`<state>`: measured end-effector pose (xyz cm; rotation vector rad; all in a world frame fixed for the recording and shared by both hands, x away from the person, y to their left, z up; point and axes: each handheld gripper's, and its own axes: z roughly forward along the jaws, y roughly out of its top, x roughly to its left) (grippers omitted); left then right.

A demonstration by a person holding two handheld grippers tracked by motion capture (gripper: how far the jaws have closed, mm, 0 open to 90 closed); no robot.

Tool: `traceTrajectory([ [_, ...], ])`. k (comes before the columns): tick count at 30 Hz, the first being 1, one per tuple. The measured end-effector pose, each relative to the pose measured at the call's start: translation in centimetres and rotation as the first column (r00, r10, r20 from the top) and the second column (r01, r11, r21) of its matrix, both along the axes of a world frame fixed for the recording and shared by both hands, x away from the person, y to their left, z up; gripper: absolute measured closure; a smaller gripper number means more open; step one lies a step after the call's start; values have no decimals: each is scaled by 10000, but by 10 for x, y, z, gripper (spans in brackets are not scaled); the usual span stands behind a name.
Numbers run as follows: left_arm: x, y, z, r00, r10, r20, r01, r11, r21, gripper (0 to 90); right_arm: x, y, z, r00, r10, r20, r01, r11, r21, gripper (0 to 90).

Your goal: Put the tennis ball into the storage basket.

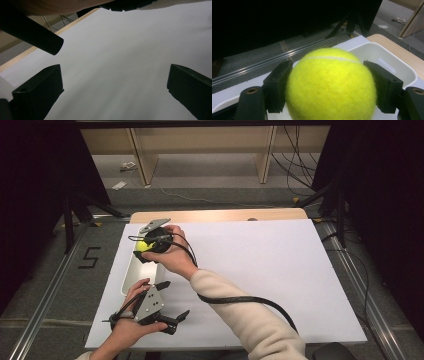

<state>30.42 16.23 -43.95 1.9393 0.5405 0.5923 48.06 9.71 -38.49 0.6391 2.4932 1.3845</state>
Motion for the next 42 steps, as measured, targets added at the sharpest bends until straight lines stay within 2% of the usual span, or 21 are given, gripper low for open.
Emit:
traceTrajectory([
  [42, -1, -1, 0, 9999, -81, -59, 81, 10000, -16, 0, 4, 12, -13, 9992, 19, -409, -32, 9995, -317, 270],
])
